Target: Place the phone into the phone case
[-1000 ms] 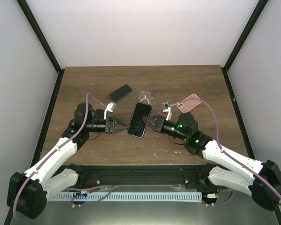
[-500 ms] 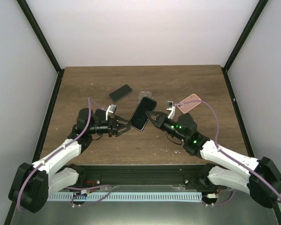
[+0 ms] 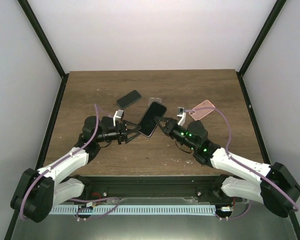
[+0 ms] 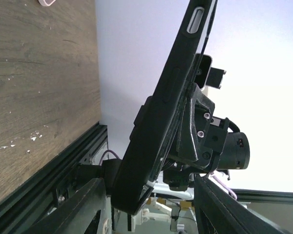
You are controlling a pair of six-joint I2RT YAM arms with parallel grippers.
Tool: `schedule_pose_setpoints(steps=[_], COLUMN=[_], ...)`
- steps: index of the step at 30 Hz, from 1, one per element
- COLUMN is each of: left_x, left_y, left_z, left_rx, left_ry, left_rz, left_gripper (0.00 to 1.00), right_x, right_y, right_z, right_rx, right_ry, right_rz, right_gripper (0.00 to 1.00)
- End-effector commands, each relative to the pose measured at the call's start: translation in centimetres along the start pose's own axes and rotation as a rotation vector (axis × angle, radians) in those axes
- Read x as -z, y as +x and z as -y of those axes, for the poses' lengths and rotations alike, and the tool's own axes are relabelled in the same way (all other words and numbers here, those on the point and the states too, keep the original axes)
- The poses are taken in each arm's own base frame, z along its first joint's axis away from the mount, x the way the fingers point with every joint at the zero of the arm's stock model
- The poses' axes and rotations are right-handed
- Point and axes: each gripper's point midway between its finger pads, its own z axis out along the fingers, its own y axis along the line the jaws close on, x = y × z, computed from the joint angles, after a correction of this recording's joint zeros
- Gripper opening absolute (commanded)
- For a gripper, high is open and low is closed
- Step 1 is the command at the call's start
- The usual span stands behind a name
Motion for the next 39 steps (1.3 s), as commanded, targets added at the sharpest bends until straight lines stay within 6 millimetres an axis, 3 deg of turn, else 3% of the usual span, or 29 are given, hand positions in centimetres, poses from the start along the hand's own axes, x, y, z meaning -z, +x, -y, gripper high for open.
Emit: schedule_pose_setpoints(steps=[1,9,26,30,37,39], left_x=[0.1,0.1,0.1,0.1,-0.1,-0.1], left_y=[-0.3,-1.0,-1.5,-1.8,-1.9,-1.9], left_z=[0.0,0.2,-0.5,-0.5,-0.9,-0.8], left_rx=[0.031,0.068,0.129,0.136,0.147,0.148], left_ry=[0.012,0.029,0.042,0.042,0.042,0.045], left_rz=[0.033,0.068,0.103,0.116,0.111,0.114], left_gripper=[0.51,0.42,0.34,0.26,0.02,0.00], right_x=[0.2,-0.2,-1.3,-1.6,-2.0,-1.9], right_y=[-2.2,-2.5,-2.4,-2.2,-1.0,-0.2], right_z=[-2.9,-2.8,-2.2,-2.1,-2.4,-2.5], right_rx=[-0.002,-0.006,-0.033,-0.037,0.024,0.069], right_ry=[-0.098,-0.096,-0.090,-0.090,-0.109,-0.116], right_rz=[0.097,0.109,0.107,0.098,0.036,0.000], right_gripper=[0.01,0.01,0.01,0.01,0.01,0.01])
